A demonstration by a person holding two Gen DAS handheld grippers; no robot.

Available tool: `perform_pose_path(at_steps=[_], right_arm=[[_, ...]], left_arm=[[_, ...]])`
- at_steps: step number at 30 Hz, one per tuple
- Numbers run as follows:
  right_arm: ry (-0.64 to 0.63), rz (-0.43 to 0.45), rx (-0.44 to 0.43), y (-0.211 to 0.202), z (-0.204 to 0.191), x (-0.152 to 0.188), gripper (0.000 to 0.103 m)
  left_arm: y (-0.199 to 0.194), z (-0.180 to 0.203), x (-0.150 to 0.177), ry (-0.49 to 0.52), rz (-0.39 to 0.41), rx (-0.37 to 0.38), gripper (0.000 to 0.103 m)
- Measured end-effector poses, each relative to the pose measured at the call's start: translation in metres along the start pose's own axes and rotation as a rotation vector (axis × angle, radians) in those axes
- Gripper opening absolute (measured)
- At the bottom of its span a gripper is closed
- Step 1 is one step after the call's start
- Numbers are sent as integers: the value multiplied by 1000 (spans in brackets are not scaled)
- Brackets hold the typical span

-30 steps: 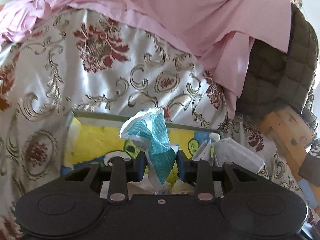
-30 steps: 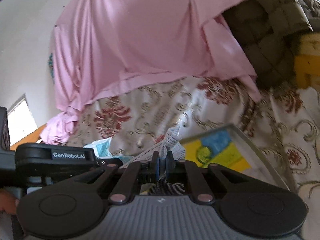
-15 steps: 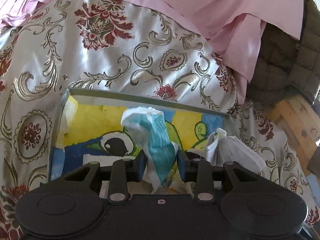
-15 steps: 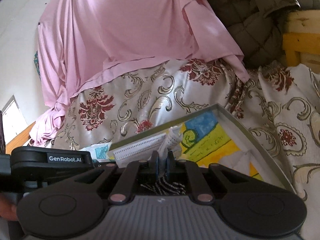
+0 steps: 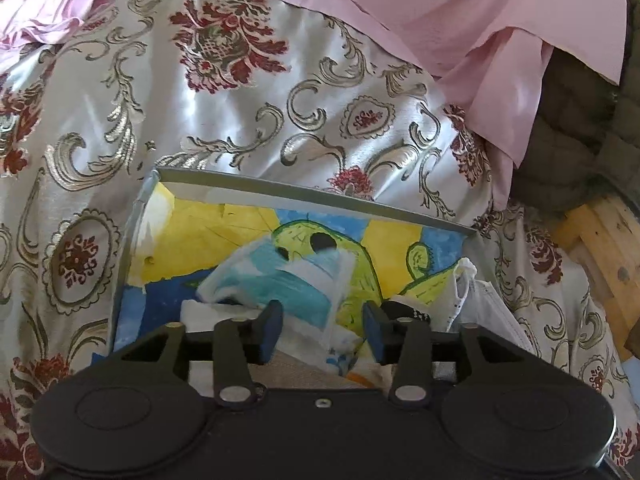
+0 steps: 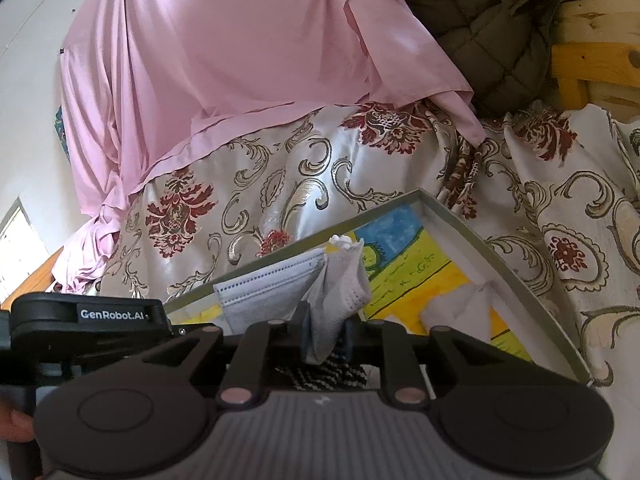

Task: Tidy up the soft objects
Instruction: 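Carry both held masks over the tray and lower them in, then open both tools to release the masks into the tray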

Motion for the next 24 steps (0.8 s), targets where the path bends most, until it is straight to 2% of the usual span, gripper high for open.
perform_pose_path(at_steps=[2,4,12,14,19,24], right_arm=[[-9,5,-1,-1,-1,0,28],[-14,9,7,-3,-1,0,35],[-36,41,-2,-19,-9,-8,60],[-49,56,0,-26,-12,-11,64],[-62,93,9,-45,-19,-17,86],[-99,128,21,-69,-26,-25,94]], left_arm=[[-4,-1,0,-3,15,-11,55],[-9,-2,1,-2,27,-23,64],[-40,-3,3,16,116,-66,82],[-50,-5,3,12,135,-78,83],[-76,-9,4,-4,181,-104,91],[-107,-10,5,24,247,-135,99]])
Point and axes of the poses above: each gripper's, at about its wrist camera, not at the fingertips, and y roughly the way its jaws point, z to its right, x to its underside, the point moved 8 cm from there along y, roughly the way its jaws point, and after that the axes turned 6 degrees about -y, right-handed, at the moved point
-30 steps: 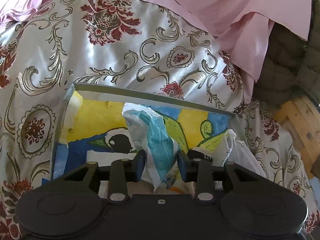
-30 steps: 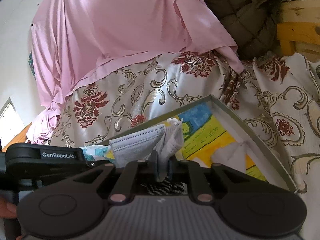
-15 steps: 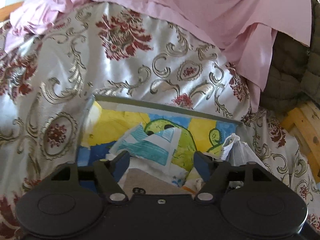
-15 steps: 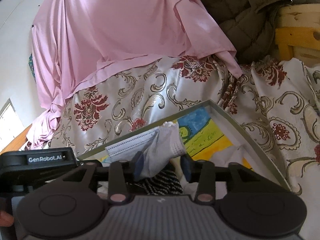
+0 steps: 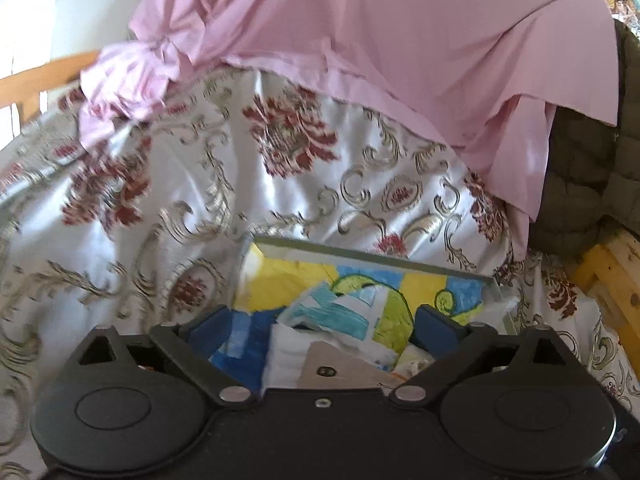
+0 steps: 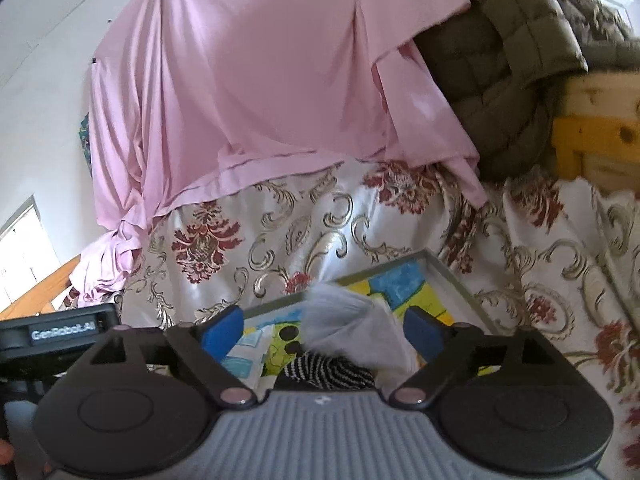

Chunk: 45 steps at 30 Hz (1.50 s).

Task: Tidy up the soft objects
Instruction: 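Open both tools to release the masks into the tray, then lift both open tools up away from the tray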

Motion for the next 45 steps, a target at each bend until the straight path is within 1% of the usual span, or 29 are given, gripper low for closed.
perform_pose_path(at_steps=[4,8,12,16,20,26,31,38,42,45], right_arm=[[12,24,-8,-19,-2,-9,100],[-15,36,-7,-35,-7,-14,103],[-24,37,1,-48,-10,-14,103],[-3,29,-3,-59,-9,-16,103],[-12,48,21,-74,-8,-21,103],[-25,64,32,-99,-6,-22,103],[-48,72,49,-123,-7,-17,103],[-82,101,74,-159,-9,-12,103],[-95,108,84,-172,-8,-8,103],[-102,104,96,-179,-6,-3,103]], left_arm=[[-22,-4,-3,23,47,-19,102],[-41,-7,-3,16,83,-26,102],[-56,-10,-1,12,106,-33,102],[-72,-11,3,18,103,-22,102],[-89,-9,6,45,124,-21,102],[-117,-1,12,85,166,-15,102],[-138,2,22,95,187,-12,102],[-161,2,44,96,193,-6,102],[-170,-2,50,88,190,-9,102],[-177,-3,51,94,206,-7,102]])
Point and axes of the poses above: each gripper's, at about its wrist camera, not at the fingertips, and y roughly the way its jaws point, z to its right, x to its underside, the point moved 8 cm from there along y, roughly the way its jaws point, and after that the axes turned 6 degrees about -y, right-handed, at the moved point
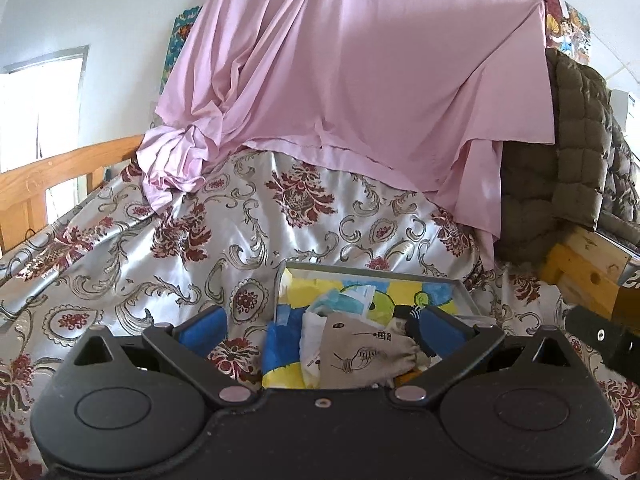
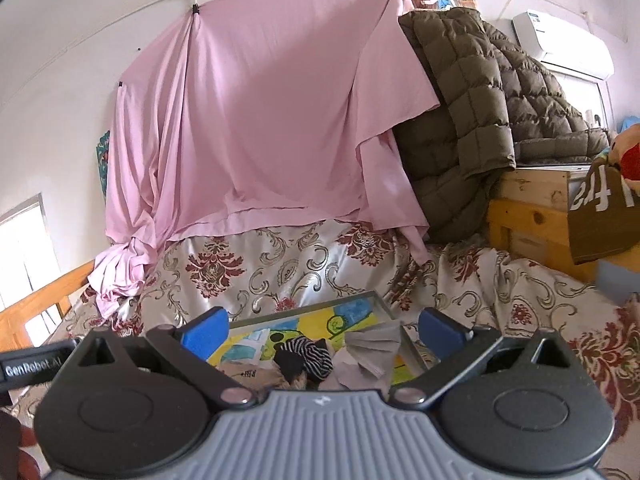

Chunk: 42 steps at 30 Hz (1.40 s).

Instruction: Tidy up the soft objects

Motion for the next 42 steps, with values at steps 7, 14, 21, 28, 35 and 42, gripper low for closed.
perform_pose_path(at_steps=[7,14,21,28,35,42], right_arm=[[-5,-23,33,-17,10,13,103],[-12,-46,54,-39,17,27,103],[-26,-40,56,-60,19,29,103],[-31,-54,55,-83,16,39,103],[-51,-52,56,-105,9,45,103],[-76,-75,86,-117,4,51,103]], left_arm=[[-16,-2,3,19,29,17,102],[-34,-6,13,19,22,19,102],[-52,-12,28,7,-10,18,102],[-75,-17,41,21,-15,16,102],[-93,-31,49,12,-9,5,102],[-106,-39,55,31,12,-1,102]])
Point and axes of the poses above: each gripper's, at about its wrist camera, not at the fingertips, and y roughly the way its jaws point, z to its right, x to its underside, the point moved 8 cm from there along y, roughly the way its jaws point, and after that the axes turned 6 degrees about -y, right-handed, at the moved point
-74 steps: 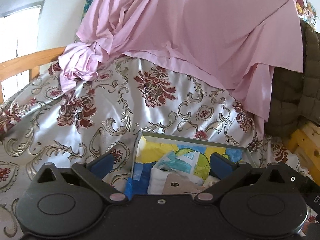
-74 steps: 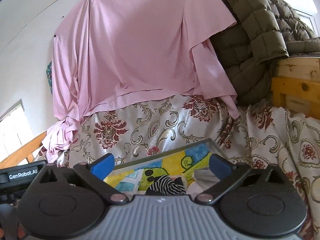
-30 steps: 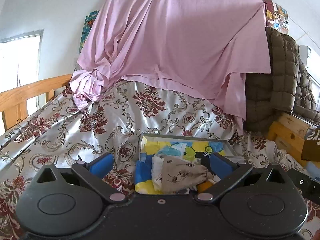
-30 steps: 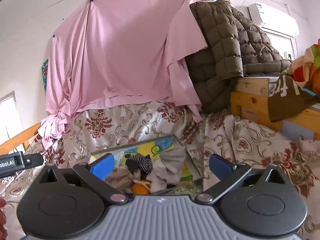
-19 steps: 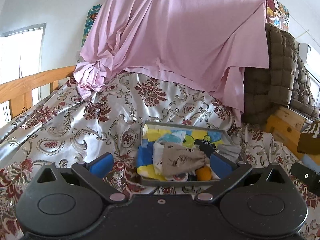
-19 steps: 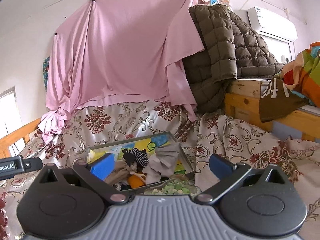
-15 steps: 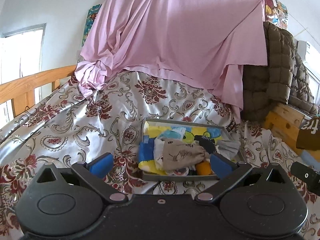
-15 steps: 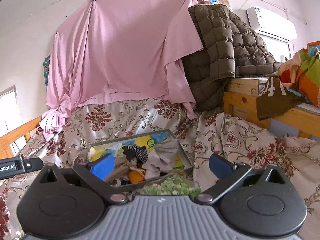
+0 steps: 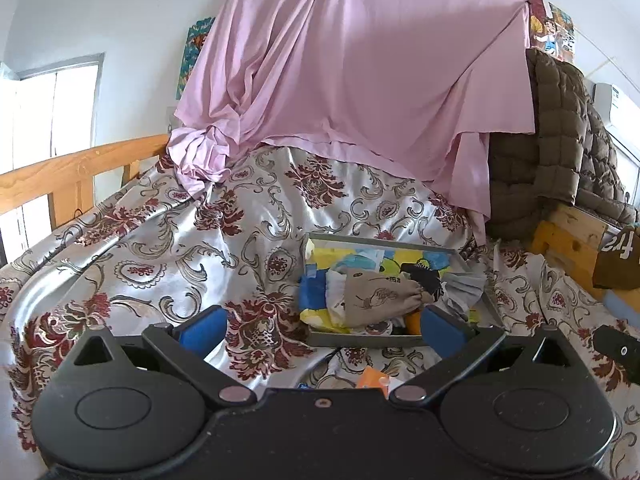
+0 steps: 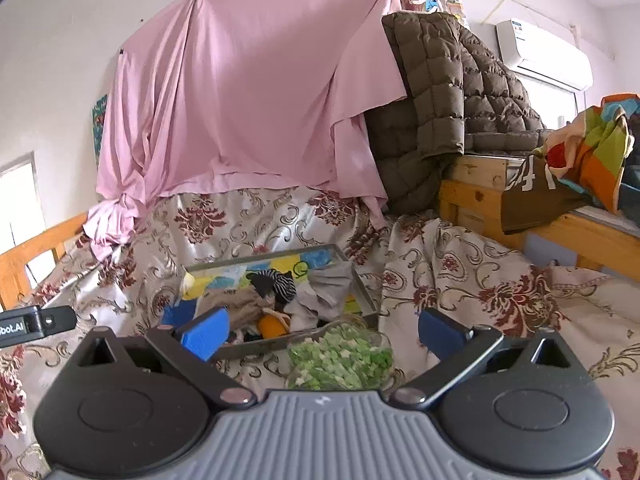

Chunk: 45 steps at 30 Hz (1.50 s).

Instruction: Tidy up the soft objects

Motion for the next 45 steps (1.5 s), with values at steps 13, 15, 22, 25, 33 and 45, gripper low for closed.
perform_pose_path(at_steps=[13,15,22,25,33,45], right_arm=[[-20,-11,24,-13,-5,9,103],[-25,-12,23,-15,-7,10,103],[-30,-11,24,-16,-8,12,103],[-34,-11,23,-17,-8,12,103],[-58,-9,11,-17,-11,13,103],[-77,-9,4,-24,-17,17,103]], left_arm=[[-15,-9,24,64,16,-2,102],[-15,-12,26,58,12,-8,102],[-14,-19,27,33,4,-25,102],[-14,-19,26,39,13,-32,102],[-15,-20,26,51,23,-41,102],[-30,-24,38,82,35,-63,102]])
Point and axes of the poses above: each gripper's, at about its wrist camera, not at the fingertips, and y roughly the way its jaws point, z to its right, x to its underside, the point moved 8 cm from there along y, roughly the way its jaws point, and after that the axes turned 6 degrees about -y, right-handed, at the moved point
